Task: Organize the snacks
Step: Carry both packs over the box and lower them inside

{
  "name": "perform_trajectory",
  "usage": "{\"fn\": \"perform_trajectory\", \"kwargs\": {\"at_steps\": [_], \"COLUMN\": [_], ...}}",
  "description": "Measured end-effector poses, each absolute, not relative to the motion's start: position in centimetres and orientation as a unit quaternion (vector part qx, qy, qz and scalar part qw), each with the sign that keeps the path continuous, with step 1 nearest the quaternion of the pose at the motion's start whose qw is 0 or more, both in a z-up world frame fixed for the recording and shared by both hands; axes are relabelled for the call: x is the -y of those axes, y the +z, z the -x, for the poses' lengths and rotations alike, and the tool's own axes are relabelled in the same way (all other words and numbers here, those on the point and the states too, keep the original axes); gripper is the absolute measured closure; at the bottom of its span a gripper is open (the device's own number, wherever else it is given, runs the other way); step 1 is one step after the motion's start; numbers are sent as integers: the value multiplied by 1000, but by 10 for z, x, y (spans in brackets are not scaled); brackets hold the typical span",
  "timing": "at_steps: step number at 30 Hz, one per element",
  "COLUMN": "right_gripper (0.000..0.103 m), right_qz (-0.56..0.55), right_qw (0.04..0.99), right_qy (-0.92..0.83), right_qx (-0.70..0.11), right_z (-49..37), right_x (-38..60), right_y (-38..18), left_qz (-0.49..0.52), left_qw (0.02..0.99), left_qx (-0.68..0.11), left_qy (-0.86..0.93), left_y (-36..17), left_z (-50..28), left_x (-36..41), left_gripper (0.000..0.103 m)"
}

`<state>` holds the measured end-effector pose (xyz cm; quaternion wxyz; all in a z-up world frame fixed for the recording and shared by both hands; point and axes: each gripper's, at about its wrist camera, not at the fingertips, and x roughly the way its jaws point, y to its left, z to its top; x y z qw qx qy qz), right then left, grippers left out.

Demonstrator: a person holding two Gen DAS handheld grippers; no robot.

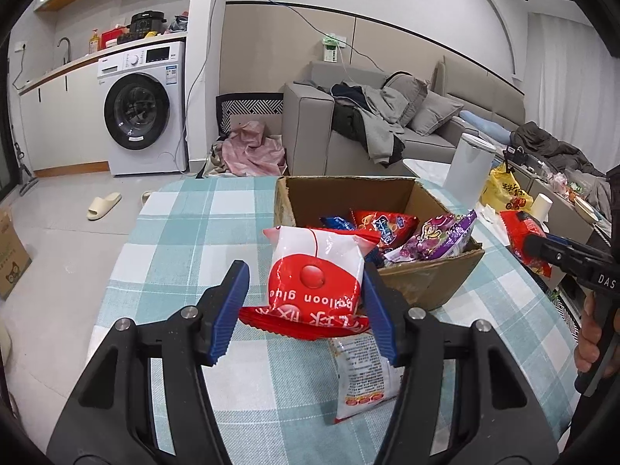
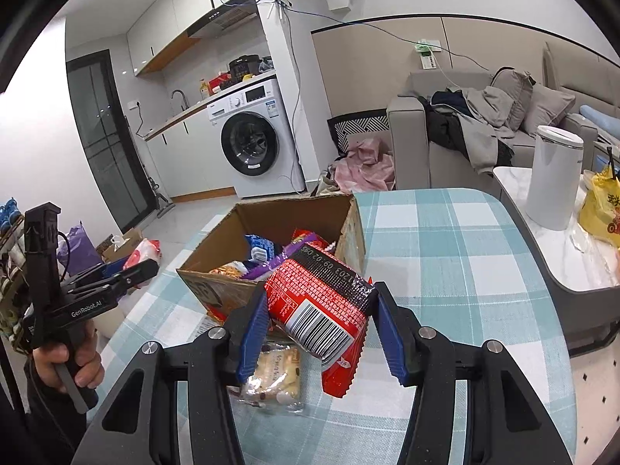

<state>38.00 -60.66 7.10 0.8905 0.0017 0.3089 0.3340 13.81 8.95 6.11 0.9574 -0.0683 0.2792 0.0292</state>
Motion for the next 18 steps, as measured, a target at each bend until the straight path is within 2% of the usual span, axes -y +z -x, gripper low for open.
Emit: {"fn": "perform_trajectory", "kwargs": {"at_steps": [18], "right_gripper": [50], "right_qz": [17], "right_qw": [886], "right_qy": [357], "right_qx": [-295], "right_z": [-390], "right_x": [565], "right_y": [87], "left_qz": [52], "left_qw": [961], "left_qx": [-271], "left_qy": [9], "left_y": [65], "left_z": [-178], "left_x": [-68], "left_gripper": [47]}}
